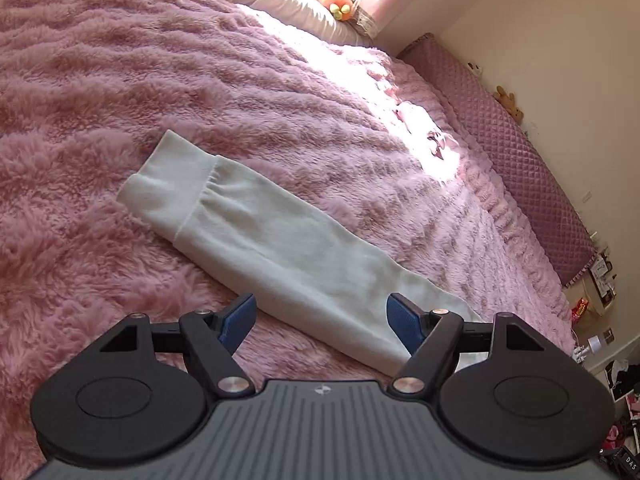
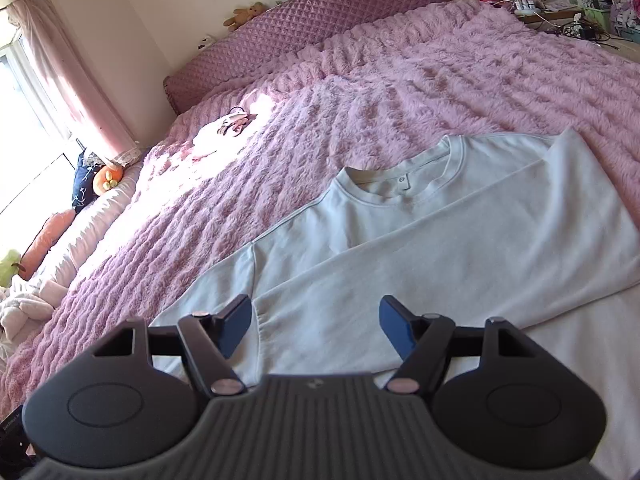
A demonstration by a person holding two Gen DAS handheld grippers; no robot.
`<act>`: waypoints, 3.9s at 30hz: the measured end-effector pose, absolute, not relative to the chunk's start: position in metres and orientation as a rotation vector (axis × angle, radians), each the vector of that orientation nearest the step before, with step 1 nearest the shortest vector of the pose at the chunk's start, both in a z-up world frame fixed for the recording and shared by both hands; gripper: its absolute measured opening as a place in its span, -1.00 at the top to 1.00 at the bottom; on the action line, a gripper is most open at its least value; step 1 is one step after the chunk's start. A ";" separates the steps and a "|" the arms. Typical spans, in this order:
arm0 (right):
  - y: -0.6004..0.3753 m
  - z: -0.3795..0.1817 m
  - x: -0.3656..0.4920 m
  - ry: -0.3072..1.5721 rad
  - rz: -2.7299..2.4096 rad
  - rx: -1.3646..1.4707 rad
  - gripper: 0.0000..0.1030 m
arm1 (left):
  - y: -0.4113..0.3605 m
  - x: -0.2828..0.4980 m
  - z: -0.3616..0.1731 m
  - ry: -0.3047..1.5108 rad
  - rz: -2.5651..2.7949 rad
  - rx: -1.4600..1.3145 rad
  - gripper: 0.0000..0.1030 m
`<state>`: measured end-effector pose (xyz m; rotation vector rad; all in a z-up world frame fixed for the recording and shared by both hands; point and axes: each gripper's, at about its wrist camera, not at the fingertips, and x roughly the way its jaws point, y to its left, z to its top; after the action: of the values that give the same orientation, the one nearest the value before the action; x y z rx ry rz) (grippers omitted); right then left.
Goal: Fold small clothes
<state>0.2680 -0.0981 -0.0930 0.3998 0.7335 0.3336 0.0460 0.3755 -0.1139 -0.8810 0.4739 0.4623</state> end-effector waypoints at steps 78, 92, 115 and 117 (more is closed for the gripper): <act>-0.319 -0.129 0.203 0.749 0.104 0.282 -0.38 | -0.050 0.272 -0.175 0.733 -0.453 -0.433 0.45; -0.304 -0.125 0.275 0.693 0.168 0.342 -0.19 | 0.082 0.202 -0.090 0.507 -0.324 -0.210 -0.37; -0.275 -0.167 0.345 0.808 0.141 0.307 -0.01 | 0.172 0.220 -0.165 0.614 -0.080 0.347 -0.17; -0.274 -0.168 0.346 0.811 0.143 0.300 -0.01 | 0.170 0.226 -0.168 0.624 -0.143 0.366 0.48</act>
<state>0.3458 -0.2738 -0.1683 0.3004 0.8108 0.1429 0.2260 0.1699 -0.1681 0.3663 0.6235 -0.1426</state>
